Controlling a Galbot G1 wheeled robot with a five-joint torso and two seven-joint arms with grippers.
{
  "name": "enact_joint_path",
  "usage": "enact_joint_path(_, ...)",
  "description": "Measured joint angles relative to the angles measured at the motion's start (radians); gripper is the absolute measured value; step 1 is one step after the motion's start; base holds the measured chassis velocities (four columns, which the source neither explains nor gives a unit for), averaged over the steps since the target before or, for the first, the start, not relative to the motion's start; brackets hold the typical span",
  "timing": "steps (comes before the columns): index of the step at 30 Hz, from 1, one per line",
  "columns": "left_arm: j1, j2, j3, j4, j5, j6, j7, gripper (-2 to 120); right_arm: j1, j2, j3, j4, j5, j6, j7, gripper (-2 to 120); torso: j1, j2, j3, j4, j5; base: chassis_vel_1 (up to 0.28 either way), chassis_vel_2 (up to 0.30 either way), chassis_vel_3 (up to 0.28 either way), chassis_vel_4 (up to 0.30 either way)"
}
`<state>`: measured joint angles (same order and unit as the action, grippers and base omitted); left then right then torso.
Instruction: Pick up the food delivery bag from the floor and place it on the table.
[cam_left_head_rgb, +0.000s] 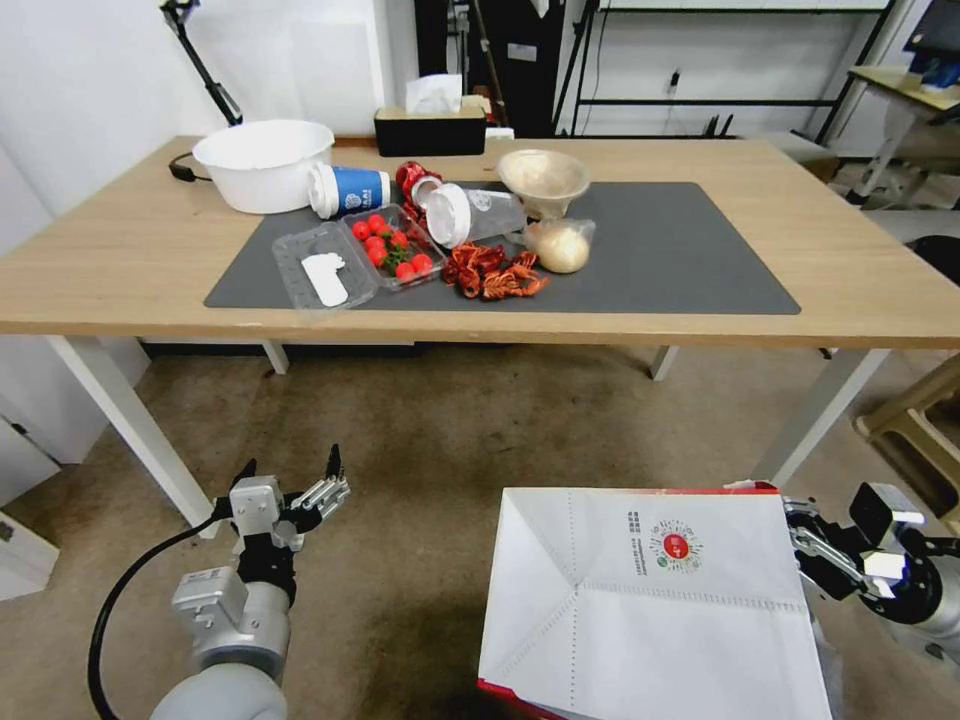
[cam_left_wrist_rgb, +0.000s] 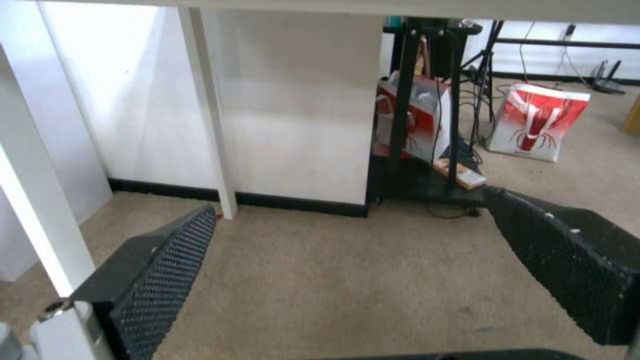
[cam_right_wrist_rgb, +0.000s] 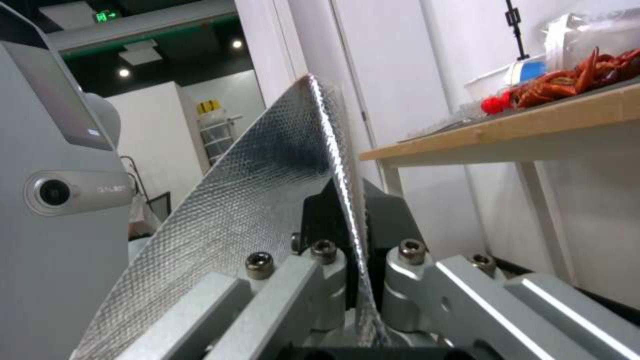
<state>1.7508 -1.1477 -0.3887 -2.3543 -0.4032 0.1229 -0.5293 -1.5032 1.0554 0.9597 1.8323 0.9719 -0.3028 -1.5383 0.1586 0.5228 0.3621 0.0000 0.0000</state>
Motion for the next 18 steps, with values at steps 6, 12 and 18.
enact_joint_path(6,0.002,0.000,0.001,0.000,0.002,0.000,0.000,100,0.001,0.000,0.000,0.000,0.000,0.000,0.000,0,0.010,0.028,0.017,0.0000,0.0000,0.000,0.000,0.000,0.000)
enact_joint_path(12,0.007,-0.001,-0.001,-0.002,0.004,0.000,0.000,100,0.001,0.001,0.000,0.003,0.000,0.000,0.000,0,0.020,0.054,0.034,0.0000,0.0000,0.000,0.000,0.000,0.000)
enact_joint_path(18,0.013,-0.006,0.002,-0.007,0.013,-0.001,0.001,100,-0.008,0.004,0.002,0.010,0.000,0.001,0.000,0,0.036,0.093,0.057,0.0000,0.0000,0.000,0.000,0.000,0.000)
